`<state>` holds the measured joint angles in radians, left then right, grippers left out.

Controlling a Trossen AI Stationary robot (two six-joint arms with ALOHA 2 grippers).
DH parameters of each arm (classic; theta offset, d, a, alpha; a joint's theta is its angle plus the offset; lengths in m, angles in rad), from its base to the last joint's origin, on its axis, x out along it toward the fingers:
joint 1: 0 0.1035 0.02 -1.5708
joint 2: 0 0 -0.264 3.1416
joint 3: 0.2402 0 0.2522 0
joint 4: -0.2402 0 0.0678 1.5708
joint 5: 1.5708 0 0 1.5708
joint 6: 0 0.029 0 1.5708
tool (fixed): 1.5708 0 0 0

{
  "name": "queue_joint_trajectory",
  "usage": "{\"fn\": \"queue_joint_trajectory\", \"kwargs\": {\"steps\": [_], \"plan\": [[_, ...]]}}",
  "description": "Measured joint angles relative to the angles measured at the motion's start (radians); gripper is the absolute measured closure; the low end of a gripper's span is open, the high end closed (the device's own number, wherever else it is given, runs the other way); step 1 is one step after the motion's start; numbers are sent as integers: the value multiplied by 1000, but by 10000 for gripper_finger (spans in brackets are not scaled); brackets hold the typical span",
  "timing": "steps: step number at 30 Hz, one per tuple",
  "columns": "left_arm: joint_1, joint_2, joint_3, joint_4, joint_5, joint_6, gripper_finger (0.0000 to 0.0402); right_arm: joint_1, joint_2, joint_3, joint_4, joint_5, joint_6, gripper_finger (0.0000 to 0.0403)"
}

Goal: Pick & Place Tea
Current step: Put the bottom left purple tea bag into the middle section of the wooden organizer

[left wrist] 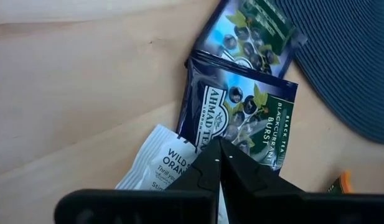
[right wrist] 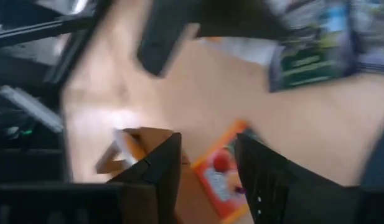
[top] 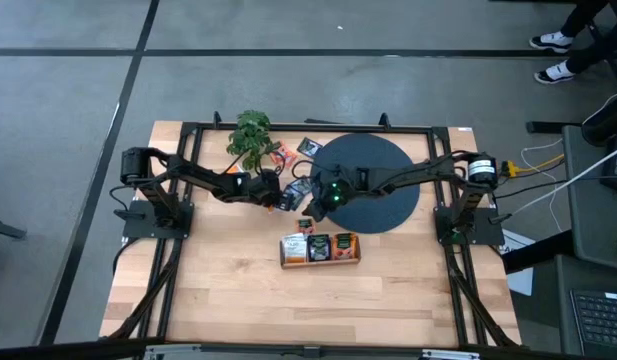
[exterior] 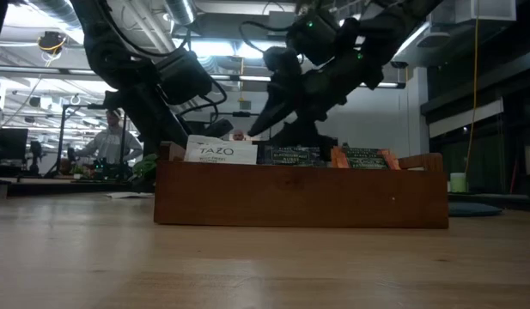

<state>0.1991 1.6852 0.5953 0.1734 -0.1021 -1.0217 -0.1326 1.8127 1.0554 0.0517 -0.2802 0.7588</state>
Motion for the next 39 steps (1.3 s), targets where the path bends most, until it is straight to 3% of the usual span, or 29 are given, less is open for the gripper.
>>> {"fn": "queue_joint_trajectory", "kwargs": {"steps": [10, 21, 39], "plan": [[-21, 3, -2, 30, 44, 40, 398, -11, 18, 0, -90, 207, -29, 187], [-22, 3, -2, 78, 60, 11, 398, -41, 146, 65, -70, 147, 36, 179], [-21, 3, -2, 98, 48, -5, 398, -51, 177, 90, -94, 147, 76, 179]]}}
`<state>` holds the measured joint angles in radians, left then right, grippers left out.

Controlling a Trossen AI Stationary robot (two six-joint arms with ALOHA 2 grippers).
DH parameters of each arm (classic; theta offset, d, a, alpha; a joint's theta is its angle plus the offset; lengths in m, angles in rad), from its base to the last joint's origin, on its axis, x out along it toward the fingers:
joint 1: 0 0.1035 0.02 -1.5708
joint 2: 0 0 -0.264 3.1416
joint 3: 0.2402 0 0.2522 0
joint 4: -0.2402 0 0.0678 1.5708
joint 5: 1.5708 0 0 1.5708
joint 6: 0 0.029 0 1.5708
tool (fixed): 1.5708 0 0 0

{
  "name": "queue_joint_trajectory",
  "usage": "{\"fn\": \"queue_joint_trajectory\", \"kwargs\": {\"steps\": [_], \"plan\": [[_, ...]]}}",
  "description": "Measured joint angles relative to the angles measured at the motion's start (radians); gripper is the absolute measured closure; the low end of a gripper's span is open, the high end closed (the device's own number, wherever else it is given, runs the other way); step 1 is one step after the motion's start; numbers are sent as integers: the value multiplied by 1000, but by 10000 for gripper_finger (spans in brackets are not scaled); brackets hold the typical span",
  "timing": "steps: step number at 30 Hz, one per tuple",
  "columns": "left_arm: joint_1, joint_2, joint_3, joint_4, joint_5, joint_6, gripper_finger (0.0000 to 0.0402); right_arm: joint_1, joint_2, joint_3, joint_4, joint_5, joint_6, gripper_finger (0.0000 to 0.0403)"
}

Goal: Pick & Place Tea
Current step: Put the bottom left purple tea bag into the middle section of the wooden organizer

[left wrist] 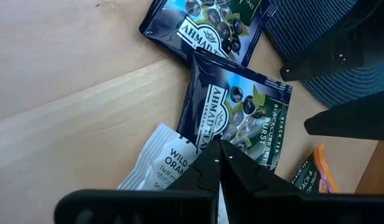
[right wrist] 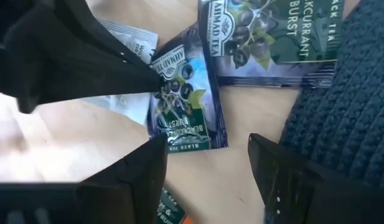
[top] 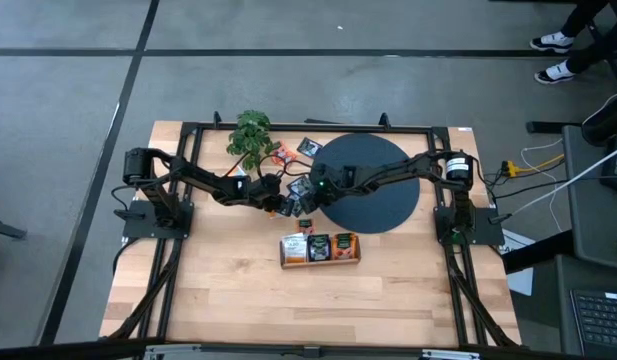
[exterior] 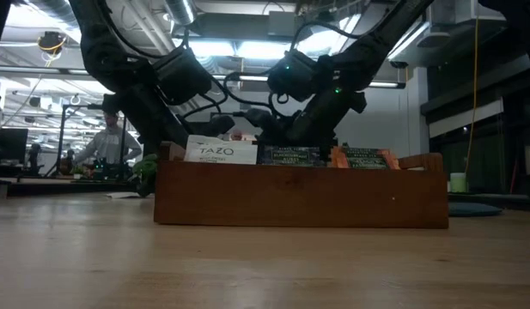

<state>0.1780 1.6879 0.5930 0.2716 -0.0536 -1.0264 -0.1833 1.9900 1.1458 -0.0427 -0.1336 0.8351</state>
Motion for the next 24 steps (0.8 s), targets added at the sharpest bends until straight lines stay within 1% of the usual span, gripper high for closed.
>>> {"fn": "queue_joint_trajectory", "kwargs": {"steps": [3, 8, 16, 19, 24], "plan": [[0, 0, 0, 2, -1, 0, 398, -2, 8, 0, 25, -27, 22, 184], [0, 0, 0, 12, -4, 8, 398, -5, 42, 2, 73, -96, 48, 207], [0, 0, 0, 17, -7, 16, 398, -10, 48, 2, 76, -93, 24, 242], [1, -1, 0, 19, 13, 19, 398, -10, 48, 1, 70, -89, 16, 268], [1, -15, 0, 14, 65, 50, 398, -11, 50, 0, 65, -82, -30, 330]]}}
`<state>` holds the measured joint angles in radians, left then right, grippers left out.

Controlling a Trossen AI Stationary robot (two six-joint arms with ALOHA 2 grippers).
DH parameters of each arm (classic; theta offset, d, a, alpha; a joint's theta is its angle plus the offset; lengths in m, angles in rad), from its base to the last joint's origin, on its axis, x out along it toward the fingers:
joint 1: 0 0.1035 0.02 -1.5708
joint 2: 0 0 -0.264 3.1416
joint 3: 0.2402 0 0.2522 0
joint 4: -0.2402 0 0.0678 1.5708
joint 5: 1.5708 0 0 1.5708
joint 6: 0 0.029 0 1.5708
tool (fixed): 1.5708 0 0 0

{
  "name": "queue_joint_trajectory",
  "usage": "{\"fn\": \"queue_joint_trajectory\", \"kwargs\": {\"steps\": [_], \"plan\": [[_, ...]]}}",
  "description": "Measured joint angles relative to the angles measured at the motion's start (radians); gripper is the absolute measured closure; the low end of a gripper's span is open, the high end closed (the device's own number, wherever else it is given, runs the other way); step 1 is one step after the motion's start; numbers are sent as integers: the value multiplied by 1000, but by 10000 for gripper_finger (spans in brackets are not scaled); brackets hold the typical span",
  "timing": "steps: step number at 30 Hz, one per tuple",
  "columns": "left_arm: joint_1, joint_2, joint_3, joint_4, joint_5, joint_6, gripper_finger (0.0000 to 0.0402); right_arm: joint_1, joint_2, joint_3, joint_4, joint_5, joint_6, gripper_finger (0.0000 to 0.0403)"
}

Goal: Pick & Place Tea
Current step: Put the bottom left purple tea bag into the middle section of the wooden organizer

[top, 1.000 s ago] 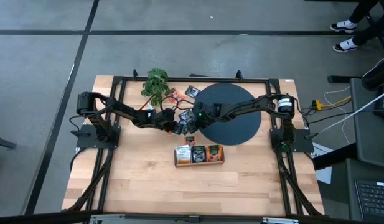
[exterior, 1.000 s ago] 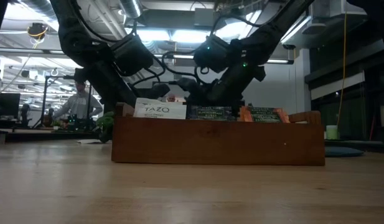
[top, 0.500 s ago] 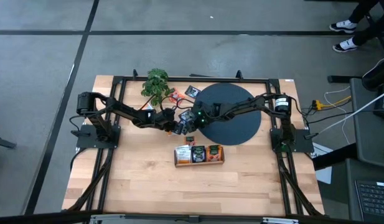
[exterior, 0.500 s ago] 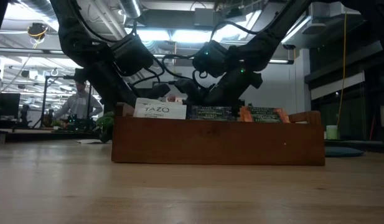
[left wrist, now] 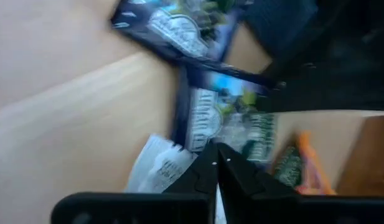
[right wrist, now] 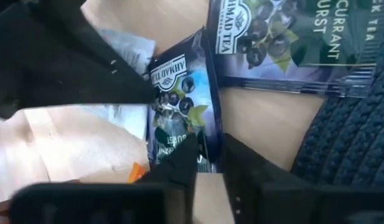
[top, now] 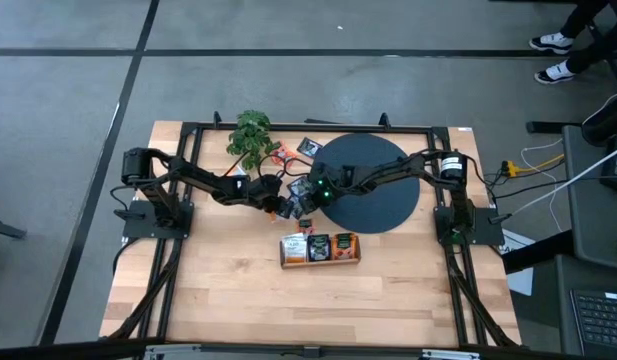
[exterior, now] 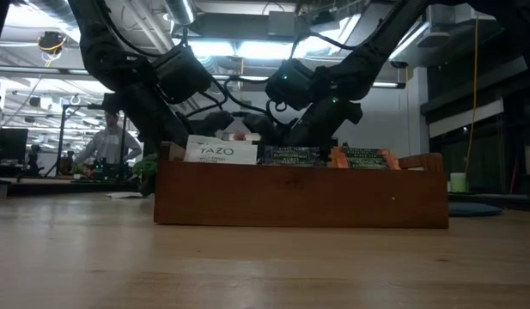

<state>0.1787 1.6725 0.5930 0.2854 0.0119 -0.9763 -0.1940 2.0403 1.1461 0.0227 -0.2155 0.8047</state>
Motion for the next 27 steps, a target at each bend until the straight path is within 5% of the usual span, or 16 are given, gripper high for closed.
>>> {"fn": "queue_joint_trajectory", "kwargs": {"steps": [5, 14, 27], "plan": [[0, -4, 0, -5, 11, -3, 393, 0, 2, -1, 0, 0, -18, 393], [0, -25, 0, -4, 7, 48, 344, 0, 2, -1, -5, -5, -50, 398], [1, -270, 2, -105, -79, 179, 336, -17, -11, 21, -50, -41, -147, 400]]}}
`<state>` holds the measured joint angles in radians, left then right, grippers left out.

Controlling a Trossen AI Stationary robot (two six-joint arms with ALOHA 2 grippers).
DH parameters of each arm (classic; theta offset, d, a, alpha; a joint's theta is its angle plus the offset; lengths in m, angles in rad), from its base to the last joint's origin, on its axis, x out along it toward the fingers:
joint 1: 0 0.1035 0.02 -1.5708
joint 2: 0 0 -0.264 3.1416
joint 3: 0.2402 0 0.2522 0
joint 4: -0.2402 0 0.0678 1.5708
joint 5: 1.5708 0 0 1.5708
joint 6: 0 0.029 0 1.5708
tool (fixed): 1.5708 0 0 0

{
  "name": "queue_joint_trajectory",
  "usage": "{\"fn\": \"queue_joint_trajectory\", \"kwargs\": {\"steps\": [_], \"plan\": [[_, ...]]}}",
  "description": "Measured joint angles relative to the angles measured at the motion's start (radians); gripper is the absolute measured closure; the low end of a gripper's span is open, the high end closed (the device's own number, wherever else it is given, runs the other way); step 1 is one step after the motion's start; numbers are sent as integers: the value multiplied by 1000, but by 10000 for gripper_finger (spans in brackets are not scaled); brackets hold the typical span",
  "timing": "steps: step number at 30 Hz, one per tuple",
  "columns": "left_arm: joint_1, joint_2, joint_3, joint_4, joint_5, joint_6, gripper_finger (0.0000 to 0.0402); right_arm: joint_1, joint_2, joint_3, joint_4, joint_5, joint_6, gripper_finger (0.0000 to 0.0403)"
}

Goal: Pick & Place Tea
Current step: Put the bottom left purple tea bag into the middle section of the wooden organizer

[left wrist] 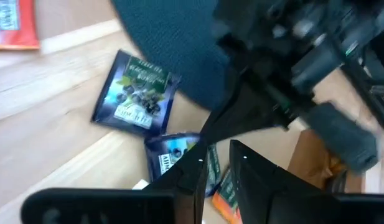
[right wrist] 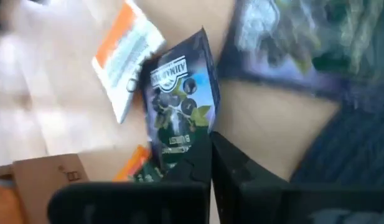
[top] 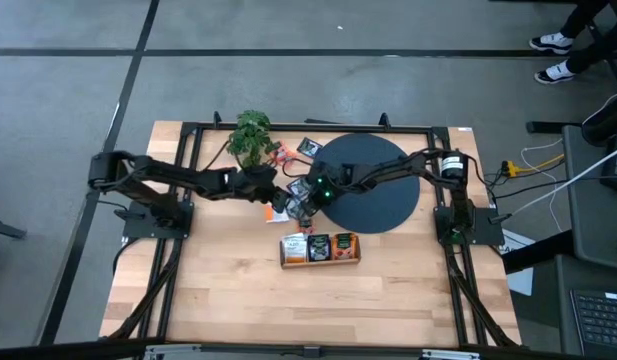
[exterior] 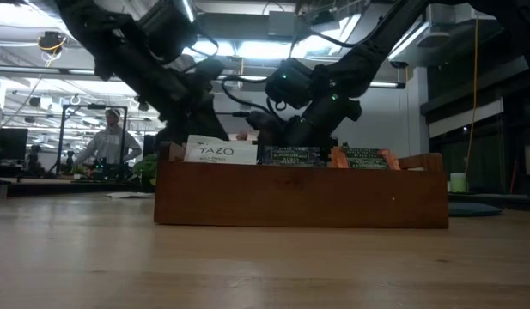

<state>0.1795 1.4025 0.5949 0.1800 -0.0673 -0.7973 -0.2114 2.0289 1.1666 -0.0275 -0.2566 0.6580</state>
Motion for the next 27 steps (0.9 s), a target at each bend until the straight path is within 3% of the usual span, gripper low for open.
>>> {"fn": "queue_joint_trajectory", "kwargs": {"steps": [6, 14, 20, 27], "plan": [[0, -83, 0, -145, -1, 8, 336, -7, -12, 148, -230, 19, -247, 401], [19, -169, 0, -170, -2, 39, 335, -7, -30, 432, -587, 26, -602, 401], [50, -240, 0, -133, 52, 195, 323, -15, -31, 565, -691, -23, -668, 402], [72, -326, 0, -132, 119, 459, 299, -22, -31, 605, -716, -89, -667, 402]]}}
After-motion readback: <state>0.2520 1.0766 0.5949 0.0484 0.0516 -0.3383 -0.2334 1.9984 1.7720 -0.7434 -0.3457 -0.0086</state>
